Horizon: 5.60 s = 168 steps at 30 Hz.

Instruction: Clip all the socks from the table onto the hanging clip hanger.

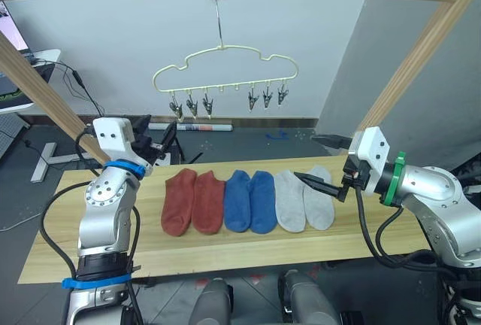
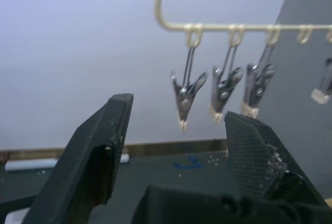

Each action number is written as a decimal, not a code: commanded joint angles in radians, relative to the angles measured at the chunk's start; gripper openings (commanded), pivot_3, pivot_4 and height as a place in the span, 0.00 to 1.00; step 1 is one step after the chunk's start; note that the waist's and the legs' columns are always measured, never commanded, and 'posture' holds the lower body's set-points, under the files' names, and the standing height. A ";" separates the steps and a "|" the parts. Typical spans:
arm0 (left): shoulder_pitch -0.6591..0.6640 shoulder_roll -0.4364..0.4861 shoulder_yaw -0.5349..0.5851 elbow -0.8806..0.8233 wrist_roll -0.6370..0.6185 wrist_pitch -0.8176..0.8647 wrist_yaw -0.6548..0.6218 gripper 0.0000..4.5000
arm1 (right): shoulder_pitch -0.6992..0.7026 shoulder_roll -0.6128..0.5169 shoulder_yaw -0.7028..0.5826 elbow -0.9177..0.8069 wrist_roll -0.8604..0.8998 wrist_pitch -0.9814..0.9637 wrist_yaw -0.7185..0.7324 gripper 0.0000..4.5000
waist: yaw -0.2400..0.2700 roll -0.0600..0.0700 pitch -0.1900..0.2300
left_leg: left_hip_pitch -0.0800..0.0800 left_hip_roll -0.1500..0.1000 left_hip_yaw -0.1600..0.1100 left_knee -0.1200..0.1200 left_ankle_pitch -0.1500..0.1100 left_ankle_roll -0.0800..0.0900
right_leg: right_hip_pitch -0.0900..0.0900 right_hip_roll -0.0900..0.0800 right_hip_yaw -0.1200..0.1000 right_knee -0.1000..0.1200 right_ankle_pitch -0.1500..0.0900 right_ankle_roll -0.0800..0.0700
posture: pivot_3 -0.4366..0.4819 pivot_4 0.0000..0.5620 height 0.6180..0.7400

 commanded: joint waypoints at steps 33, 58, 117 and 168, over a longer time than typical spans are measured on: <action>-0.238 -0.124 -0.010 0.257 0.047 -0.273 0.170 0.74 | -0.152 -0.043 0.009 0.032 0.015 0.032 0.058 1.00 | -0.025 -0.005 0.046 | -0.018 -0.001 -0.002 0.004 0.000 0.000 | -0.015 -0.001 -0.001 0.001 0.002 0.002 | 0.36 0.51 1.00; -0.279 -0.118 -0.017 0.292 0.067 -0.308 0.196 0.61 | -0.225 0.038 0.002 0.054 0.047 0.065 0.048 1.00 | -0.024 -0.005 0.046 | -0.018 -0.001 -0.003 0.004 0.000 0.000 | -0.015 -0.002 -0.002 0.001 0.003 0.003 | 0.37 0.50 1.00; -0.134 0.041 0.034 -0.021 -0.089 0.068 0.008 0.03 | -0.140 0.261 0.130 0.843 -0.443 -0.206 -0.229 0.00 | -0.029 0.002 0.070 | -0.018 -0.001 0.000 0.014 0.000 0.000 | -0.014 -0.001 0.001 0.003 0.004 0.006 | 0.41 0.54 1.00; -0.097 0.053 0.020 -0.104 -0.189 0.222 -0.075 0.03 | -0.264 0.337 0.130 0.662 -0.463 -0.144 -0.353 0.00 | -0.041 0.004 0.072 | -0.022 -0.001 0.001 0.013 0.000 0.000 | -0.017 -0.001 0.002 0.003 0.005 0.006 | 0.43 0.56 1.00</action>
